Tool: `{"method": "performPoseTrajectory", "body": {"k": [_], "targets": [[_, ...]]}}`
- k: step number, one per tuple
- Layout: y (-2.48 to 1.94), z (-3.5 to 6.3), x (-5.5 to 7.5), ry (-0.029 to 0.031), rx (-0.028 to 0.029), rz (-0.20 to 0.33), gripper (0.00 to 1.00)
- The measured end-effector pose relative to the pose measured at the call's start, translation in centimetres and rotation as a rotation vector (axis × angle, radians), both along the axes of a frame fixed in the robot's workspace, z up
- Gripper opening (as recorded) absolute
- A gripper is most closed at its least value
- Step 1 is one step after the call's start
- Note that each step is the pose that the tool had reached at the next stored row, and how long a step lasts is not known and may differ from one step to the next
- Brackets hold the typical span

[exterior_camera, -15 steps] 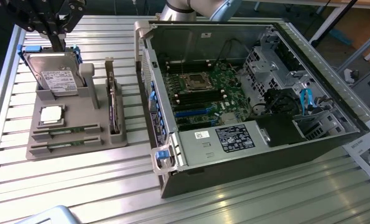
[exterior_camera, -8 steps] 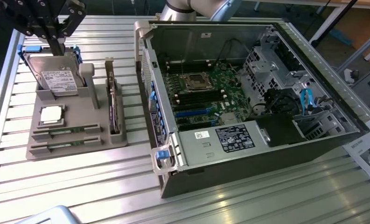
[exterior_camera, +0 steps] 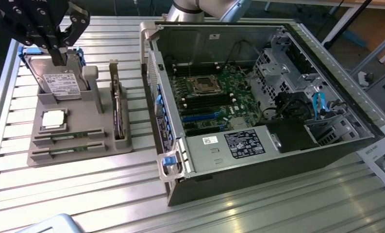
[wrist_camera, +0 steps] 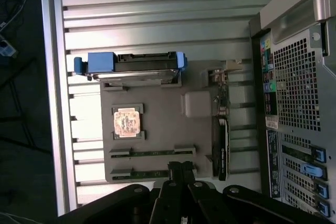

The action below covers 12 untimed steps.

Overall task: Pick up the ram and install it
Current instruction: 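Reach for the ram, then pick up the ram and move it above insertion slot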

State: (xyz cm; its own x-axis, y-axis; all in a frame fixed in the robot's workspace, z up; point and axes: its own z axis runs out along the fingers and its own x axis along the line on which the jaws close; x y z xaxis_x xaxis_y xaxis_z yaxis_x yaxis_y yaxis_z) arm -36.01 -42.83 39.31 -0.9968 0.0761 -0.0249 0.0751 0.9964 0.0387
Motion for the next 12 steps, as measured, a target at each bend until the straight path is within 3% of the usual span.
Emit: {"method": "performPoseTrajectory", "body": {"k": [6,12], "targets": [[-0.94,0.00,-0.02,0.0000,-0.0025,0.000,0.10],[-1.05,0.00,-0.02,0.0001,-0.0028,0.000,0.10]]}}
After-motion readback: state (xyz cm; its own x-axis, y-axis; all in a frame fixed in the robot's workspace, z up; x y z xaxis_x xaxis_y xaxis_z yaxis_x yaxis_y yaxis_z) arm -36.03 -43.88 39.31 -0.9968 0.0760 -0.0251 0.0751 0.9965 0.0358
